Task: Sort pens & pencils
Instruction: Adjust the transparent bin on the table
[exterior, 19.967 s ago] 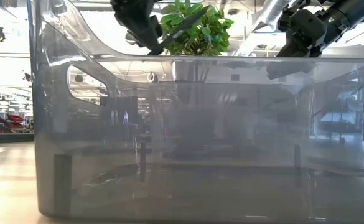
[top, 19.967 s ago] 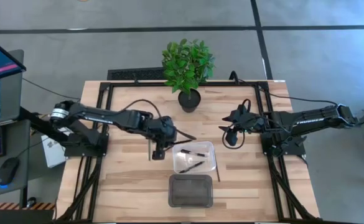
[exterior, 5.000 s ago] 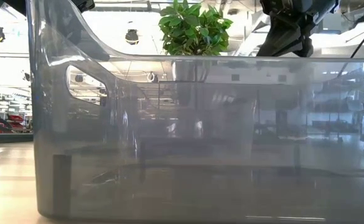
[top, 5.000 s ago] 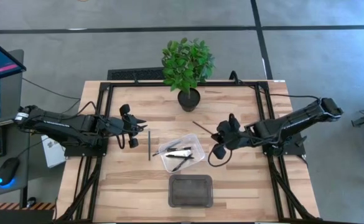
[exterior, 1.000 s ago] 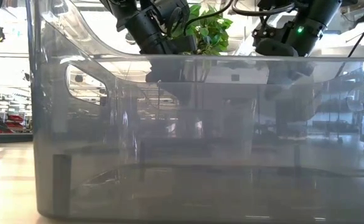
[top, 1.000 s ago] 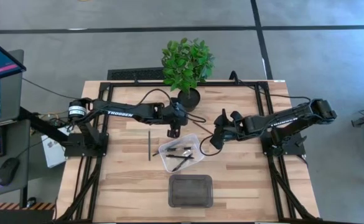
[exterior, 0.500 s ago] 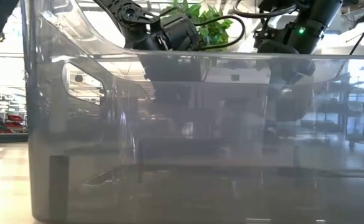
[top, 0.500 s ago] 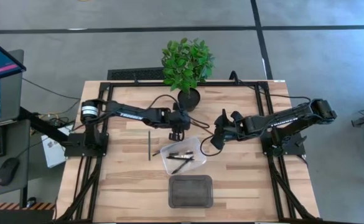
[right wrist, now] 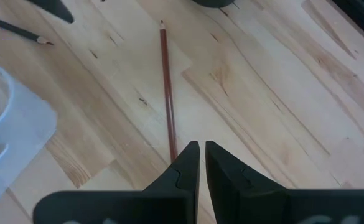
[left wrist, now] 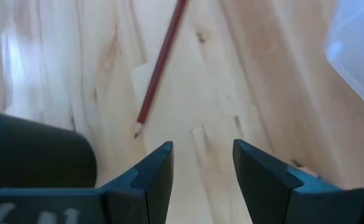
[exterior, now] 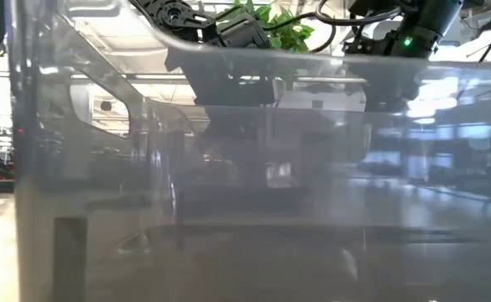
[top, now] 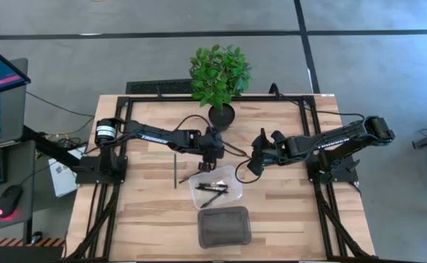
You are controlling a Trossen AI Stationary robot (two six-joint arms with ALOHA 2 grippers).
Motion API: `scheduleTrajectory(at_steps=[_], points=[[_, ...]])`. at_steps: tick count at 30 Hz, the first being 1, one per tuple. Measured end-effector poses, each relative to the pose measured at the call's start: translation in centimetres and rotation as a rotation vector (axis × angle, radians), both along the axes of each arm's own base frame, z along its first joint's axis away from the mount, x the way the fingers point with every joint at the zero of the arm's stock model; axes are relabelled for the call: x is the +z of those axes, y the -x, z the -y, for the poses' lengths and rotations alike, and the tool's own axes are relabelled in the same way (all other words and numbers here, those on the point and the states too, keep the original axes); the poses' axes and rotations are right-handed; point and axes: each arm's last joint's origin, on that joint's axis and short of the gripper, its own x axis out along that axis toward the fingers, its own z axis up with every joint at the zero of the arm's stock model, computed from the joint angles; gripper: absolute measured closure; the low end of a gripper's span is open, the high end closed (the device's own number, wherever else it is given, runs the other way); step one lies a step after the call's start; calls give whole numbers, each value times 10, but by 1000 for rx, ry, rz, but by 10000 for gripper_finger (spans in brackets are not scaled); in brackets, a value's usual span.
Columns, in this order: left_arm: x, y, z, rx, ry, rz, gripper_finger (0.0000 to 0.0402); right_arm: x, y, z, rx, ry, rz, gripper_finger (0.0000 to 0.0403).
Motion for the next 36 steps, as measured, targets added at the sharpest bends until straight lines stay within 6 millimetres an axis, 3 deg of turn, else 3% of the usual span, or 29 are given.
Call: scheduleTrajectory(at_steps=[18, 36], points=[[2, -5, 36, -135, 67, 37, 244, 0, 0, 0, -27, -13, 13, 356], [4, -7, 56, -227, 120, 68, 244, 0, 0, 0, -27, -14, 14, 356]])
